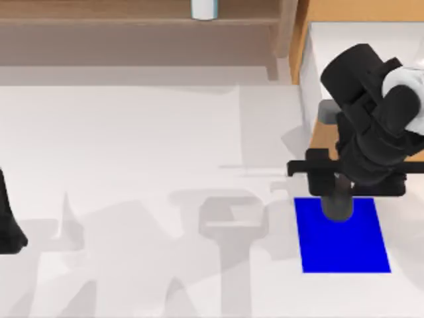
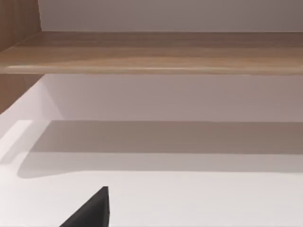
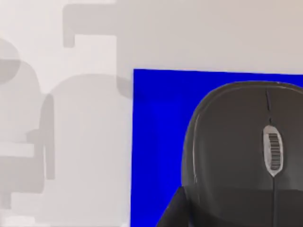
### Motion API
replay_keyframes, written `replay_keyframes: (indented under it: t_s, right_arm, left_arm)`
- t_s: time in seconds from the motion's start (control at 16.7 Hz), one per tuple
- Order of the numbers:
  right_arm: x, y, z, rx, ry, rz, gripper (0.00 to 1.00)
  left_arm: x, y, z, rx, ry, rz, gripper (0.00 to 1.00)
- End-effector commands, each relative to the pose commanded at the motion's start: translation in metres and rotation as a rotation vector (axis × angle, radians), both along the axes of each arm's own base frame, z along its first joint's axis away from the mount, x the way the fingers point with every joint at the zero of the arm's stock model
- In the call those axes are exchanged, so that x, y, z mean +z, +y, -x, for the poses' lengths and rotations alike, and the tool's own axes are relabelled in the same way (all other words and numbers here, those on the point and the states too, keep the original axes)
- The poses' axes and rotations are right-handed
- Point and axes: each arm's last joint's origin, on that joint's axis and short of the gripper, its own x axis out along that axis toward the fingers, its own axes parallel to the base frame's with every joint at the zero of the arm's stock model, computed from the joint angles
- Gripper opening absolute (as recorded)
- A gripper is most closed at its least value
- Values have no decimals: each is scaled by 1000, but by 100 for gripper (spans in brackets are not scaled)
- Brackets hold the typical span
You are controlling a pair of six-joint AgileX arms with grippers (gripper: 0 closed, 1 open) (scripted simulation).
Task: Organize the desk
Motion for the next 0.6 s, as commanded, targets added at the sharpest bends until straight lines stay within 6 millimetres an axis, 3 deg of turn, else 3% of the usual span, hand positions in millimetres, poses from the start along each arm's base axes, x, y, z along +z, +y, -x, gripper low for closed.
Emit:
replay_keyframes:
  t_s: [0.3, 0.6]
  right_arm:
    - [-11, -1, 1, -1, 32, 18, 0]
    - [-38, -5, 8, -2, 123, 66, 0]
  left_arm:
    - [0, 0, 0, 0, 0, 0, 100]
    - [0, 0, 0, 0, 0, 0, 100]
